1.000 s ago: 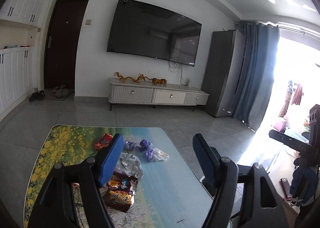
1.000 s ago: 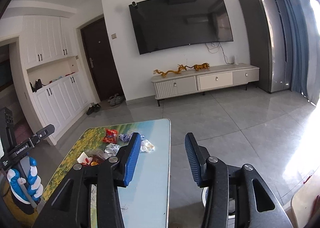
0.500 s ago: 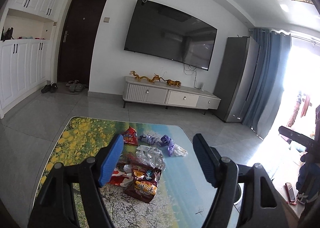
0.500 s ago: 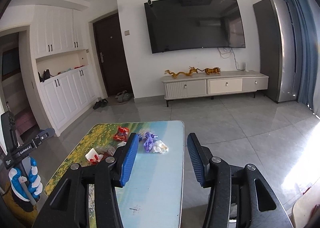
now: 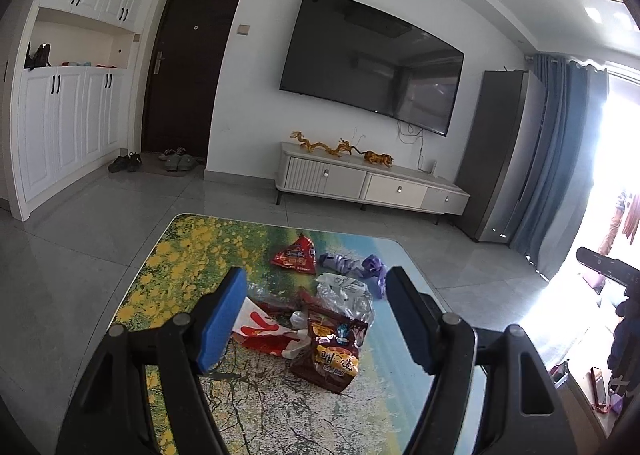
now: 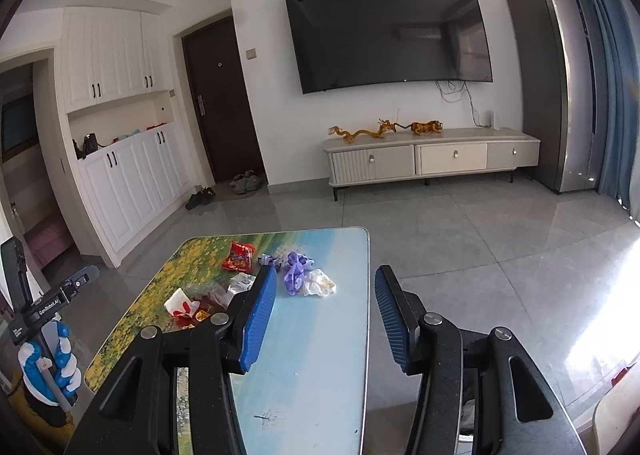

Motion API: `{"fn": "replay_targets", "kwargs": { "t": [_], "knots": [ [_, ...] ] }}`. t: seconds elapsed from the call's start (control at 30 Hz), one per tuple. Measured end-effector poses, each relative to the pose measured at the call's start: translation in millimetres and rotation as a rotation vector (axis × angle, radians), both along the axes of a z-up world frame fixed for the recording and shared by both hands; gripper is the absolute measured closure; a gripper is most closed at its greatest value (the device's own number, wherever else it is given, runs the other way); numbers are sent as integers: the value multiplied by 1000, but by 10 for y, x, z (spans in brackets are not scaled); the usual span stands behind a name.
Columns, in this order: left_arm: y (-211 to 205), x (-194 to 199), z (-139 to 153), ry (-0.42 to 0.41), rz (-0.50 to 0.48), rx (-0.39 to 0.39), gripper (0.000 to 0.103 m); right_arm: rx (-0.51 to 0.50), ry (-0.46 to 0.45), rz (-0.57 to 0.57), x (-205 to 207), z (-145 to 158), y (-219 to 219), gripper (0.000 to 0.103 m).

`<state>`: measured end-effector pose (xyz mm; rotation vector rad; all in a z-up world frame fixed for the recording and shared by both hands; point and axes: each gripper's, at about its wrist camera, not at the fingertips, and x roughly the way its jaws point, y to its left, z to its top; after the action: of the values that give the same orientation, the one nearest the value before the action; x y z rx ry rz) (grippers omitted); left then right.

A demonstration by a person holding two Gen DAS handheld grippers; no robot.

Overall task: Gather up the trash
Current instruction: 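Move both open grippers back over the table, then grasp the red-and-white paper bag with the left gripper while the right gripper grasps the stained tissue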

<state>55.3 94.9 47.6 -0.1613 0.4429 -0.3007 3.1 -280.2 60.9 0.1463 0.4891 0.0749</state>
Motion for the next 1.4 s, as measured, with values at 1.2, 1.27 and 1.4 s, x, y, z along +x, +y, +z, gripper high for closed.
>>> {"fn": "replay_targets", "kwargs": {
  "t": [1.2,1.27,1.4],
  "knots": [
    [275,1454,-1490,497,186,-54,34,124,260,191,1623,-1348,190,52],
    [279,1530,-1518,503,200,-45,34,124,266,195,1652,-1375,186,52],
    [249,1665,-1586,536,207,-77,34,128,274,195,1719,-1422,174,52]
  ]
}}
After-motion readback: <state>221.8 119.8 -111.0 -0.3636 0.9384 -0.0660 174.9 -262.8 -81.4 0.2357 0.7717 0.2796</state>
